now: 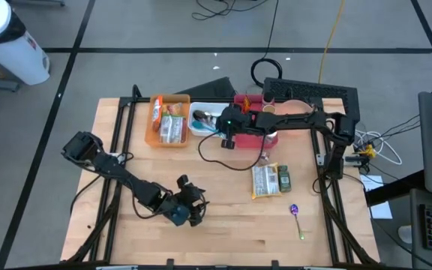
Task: Pick & Place Food Item
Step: Put the left purple spoon into the white bin
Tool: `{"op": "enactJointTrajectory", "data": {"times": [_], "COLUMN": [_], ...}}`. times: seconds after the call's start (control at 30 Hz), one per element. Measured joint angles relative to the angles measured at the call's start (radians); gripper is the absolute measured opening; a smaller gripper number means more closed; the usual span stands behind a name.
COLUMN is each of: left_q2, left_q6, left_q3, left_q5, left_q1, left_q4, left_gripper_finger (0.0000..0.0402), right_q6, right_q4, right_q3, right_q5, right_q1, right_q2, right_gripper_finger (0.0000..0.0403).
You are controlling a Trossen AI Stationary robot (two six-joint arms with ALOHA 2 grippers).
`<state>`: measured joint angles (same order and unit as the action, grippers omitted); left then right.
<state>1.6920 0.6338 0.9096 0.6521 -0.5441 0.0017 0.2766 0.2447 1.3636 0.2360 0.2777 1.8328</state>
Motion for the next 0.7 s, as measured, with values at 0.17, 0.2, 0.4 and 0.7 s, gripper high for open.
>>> {"op": "enactJointTrajectory", "data": {"times": [0.17,0.2,0.4,0.7], "left_q2": [0.000,0.000,0.000,0.000], "left_q6": [0.000,0.000,0.000,0.000], "left_q3": [0.000,0.000,0.000,0.000], "left_q5": [0.003,0.003,0.003,0.003], "left_q1": [0.000,0.000,0.000,0.000], "left_q4": [0.000,0.000,0.000,0.001], "left_gripper_finger": [0.0218,0.0218,0.0218,0.0218], "right_q6": [-0.003,-0.003,-0.003,-0.003], "right_q4": [-0.009,-0.010,-0.009,-0.008], "right_q3": [0.000,0.000,0.000,-0.001], "right_q5": [-0.018,-0.029,-0.032,-0.032], "right_q1": [0.004,0.004,0.003,0.003], "right_q2": [0.000,0.000,0.000,0.000], "right_gripper_finger": [0.0000,0.0000,0.0005,0.0042]}}
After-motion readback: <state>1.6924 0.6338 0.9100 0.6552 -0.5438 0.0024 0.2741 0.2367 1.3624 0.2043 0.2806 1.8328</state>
